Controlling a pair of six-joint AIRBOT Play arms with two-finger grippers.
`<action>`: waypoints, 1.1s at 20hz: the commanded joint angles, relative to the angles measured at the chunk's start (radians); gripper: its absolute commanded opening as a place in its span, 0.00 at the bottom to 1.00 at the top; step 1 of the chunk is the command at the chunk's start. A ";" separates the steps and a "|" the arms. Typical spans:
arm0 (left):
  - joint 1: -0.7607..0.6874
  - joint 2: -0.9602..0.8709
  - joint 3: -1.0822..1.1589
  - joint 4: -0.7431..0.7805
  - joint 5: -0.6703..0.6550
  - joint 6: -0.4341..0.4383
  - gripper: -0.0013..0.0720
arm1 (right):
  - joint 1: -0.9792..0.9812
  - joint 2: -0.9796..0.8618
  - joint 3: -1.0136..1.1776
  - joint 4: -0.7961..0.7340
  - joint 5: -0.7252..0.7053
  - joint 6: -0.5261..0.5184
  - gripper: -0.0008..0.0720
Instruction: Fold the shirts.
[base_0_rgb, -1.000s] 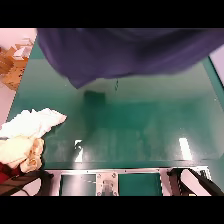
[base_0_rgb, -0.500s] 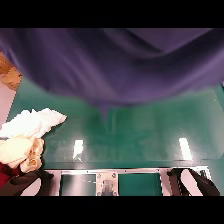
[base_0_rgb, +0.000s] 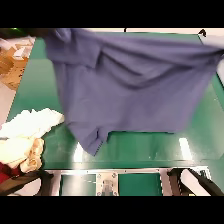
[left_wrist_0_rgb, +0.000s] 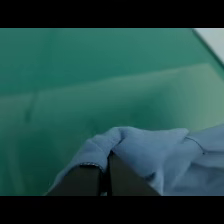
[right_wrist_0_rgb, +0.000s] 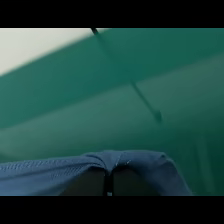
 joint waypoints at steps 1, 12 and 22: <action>-0.033 -0.257 -0.105 -0.131 0.123 0.101 0.06 | 0.048 -0.224 -0.148 0.052 -0.140 -0.075 0.03; 0.073 -0.500 0.068 -0.226 -0.065 0.098 0.97 | -0.055 -0.639 0.240 -0.011 0.086 -0.099 0.57; 0.229 -0.375 -0.077 -0.019 -0.590 -0.048 0.05 | -0.354 -0.432 -0.127 -0.165 0.398 -0.120 0.57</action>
